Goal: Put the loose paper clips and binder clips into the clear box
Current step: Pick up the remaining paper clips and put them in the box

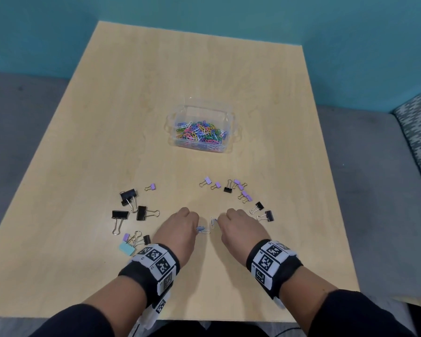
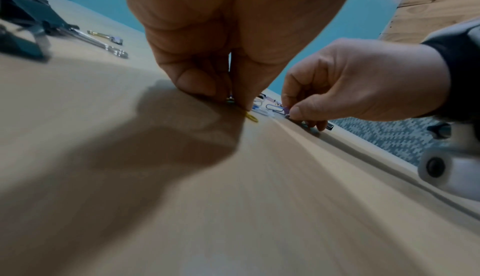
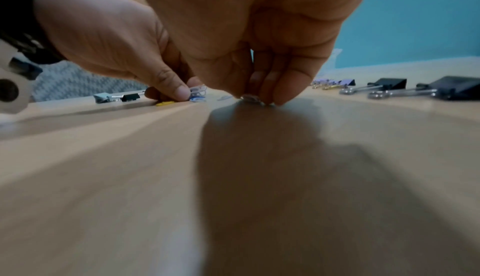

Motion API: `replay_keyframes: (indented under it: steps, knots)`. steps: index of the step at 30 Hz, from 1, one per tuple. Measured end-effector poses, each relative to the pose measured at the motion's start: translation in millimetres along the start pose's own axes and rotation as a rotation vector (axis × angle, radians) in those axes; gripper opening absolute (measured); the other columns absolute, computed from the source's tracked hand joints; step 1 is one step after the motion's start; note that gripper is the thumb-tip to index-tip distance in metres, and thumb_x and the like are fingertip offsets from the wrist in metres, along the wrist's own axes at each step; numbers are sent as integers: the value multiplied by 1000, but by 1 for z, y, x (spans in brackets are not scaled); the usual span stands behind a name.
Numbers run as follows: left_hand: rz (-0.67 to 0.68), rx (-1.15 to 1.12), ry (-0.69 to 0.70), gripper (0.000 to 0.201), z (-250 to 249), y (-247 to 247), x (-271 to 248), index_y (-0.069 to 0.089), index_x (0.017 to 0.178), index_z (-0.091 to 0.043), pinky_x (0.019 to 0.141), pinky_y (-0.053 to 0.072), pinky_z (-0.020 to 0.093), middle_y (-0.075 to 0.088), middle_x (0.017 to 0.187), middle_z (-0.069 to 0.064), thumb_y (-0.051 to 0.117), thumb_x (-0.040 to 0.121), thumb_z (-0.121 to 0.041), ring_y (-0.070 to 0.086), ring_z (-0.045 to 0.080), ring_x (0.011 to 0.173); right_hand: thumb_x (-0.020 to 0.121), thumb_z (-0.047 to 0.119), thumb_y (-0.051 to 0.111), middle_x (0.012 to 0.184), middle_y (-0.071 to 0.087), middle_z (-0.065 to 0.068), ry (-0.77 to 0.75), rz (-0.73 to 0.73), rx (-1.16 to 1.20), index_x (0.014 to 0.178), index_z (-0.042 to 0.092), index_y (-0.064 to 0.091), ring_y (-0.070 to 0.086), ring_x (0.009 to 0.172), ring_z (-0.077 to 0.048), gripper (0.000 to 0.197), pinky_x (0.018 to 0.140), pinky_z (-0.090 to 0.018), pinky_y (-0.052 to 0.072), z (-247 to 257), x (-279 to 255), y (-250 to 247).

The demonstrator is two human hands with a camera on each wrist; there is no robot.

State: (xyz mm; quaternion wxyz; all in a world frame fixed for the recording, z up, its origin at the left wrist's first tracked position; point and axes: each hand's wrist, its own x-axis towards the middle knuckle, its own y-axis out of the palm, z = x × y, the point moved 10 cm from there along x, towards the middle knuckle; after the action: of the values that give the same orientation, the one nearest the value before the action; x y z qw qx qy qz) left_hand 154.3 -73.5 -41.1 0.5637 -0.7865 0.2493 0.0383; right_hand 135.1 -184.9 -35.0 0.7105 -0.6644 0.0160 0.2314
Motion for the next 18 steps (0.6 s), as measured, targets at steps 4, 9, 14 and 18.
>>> replay_keyframes:
  steps: [4, 9, 14, 18]
  knots:
    - [43, 14, 1, 19, 0, 3, 1, 33, 82, -21, 61, 30, 30, 34, 88, -4, 47, 93, -16, 36, 18, 73, 47, 4, 76, 65, 49, -1, -1, 14, -20, 70, 16, 51, 43, 53, -18, 36, 43, -26, 20, -9, 3, -1]
    - [68, -65, -6, 17, 4, 4, 5, 38, 80, -20, 61, 30, 29, 39, 86, -5, 49, 93, -17, 41, 17, 71, 61, 3, 67, 58, 27, 8, 77, -41, 172, 63, 21, 28, 23, 48, -14, 43, 44, -21, 4, -26, 11, -12]
    - [49, -353, -117, 21, 21, -24, 18, 48, 71, -23, 60, 39, 28, 51, 77, -6, 56, 90, -29, 51, 13, 67, 83, 16, 50, 68, 57, 3, 241, 54, 579, 74, 17, 54, 52, 61, -18, 10, 54, -31, 40, -56, 19, -18]
    - [-56, -454, -141, 20, 34, -82, 58, 56, 73, -20, 58, 41, 29, 60, 69, -1, 65, 84, -34, 55, 18, 64, 80, 17, 57, 58, 55, 8, 293, -65, 787, 70, 19, 58, 48, 48, -8, 11, 49, -23, 40, -77, 50, -65]
